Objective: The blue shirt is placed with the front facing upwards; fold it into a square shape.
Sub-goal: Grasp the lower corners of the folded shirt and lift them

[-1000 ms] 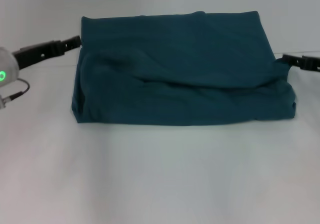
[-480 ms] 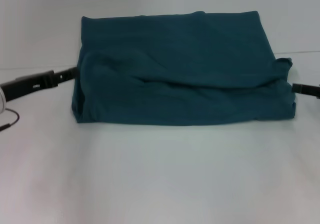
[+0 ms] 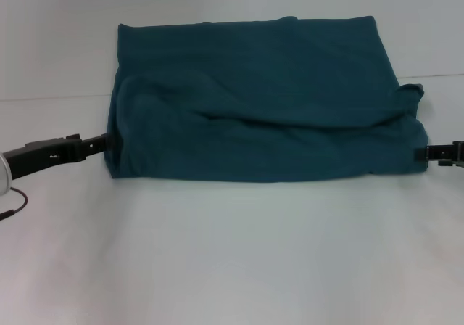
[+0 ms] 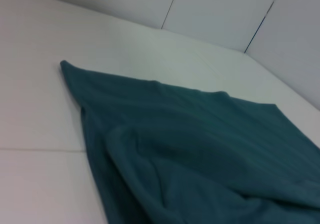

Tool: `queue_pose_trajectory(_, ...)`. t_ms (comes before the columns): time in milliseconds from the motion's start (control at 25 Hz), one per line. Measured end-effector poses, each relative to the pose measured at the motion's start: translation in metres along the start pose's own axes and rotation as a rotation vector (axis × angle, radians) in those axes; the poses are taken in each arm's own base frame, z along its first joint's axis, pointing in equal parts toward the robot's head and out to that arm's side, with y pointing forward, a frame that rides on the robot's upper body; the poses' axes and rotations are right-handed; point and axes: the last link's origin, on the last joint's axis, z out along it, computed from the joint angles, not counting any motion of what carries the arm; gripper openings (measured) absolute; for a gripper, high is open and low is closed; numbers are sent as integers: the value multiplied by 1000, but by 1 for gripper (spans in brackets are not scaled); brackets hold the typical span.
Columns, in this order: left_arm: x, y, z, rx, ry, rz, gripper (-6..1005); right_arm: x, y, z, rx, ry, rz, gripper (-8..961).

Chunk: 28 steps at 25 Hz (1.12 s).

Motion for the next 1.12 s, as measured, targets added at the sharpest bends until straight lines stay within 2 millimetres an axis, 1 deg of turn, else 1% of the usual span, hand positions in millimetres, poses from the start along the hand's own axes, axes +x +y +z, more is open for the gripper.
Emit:
queue_pose_trajectory(320,-1,1,1,-6,-8,5,829,1,3,7,6,-7,-1,683)
queue_pose_trajectory(680,2,3,3,-9,-6,11,829,2,6,21,53,-43,-17,682)
queue_pose_trajectory(1080,5,4,4,-8,-1,16,829,2,10,36,87,-43,-34,681)
queue_pose_trajectory(1120,5,4,4,-9,-1,17,829,2,11,37,88,-43,-36,670)
